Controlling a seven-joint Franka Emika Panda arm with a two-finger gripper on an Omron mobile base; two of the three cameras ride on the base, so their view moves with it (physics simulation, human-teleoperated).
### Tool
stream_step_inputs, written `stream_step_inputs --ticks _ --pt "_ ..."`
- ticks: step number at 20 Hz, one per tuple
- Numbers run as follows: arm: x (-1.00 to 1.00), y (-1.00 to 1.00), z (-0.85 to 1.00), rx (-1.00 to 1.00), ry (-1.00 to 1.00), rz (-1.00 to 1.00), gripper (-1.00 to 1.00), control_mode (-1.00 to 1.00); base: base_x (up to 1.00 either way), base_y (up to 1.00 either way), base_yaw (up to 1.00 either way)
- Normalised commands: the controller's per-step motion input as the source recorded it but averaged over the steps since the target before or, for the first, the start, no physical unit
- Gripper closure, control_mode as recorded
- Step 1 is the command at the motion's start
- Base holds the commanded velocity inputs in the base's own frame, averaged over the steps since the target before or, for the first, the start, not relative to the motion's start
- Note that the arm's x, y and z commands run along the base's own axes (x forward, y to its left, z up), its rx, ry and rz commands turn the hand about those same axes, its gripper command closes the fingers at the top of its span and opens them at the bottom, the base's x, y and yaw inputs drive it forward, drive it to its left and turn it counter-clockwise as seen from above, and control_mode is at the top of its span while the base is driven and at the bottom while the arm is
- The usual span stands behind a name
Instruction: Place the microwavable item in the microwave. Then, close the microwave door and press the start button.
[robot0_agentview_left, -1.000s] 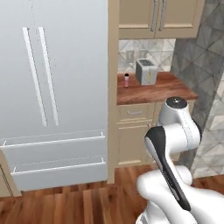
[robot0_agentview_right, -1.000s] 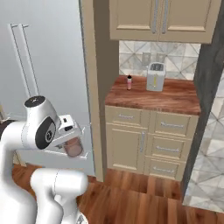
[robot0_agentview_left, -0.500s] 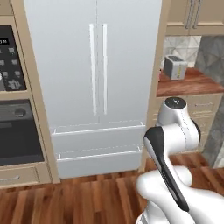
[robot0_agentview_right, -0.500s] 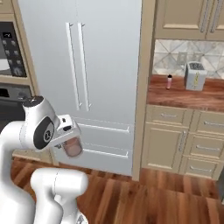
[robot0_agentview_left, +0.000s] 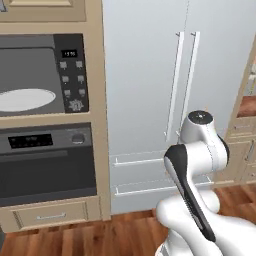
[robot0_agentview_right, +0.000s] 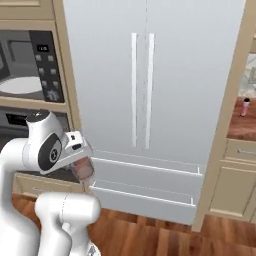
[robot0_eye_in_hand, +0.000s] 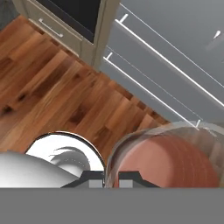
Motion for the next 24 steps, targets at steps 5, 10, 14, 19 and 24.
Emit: stream_step_inputs --ticks 5,10,14,19,24 --pt "0.0 0.0 0.0 0.0 0.0 0.0 1.0 1.0 0.4 1.0 0.0" --pt "0.0 0.0 0.0 0.0 0.0 0.0 1.0 1.0 -0.32 0.97 0.0" --pt "0.0 0.0 0.0 0.0 0.0 0.0 1.0 1.0 -0.45 0.85 0.0" --pt "0.0 0.0 0.0 0.0 0.0 0.0 1.0 1.0 0.03 0.65 0.01" --pt "0.0 0.0 0.0 0.0 0.0 0.0 1.0 1.0 0.11 0.28 0.06"
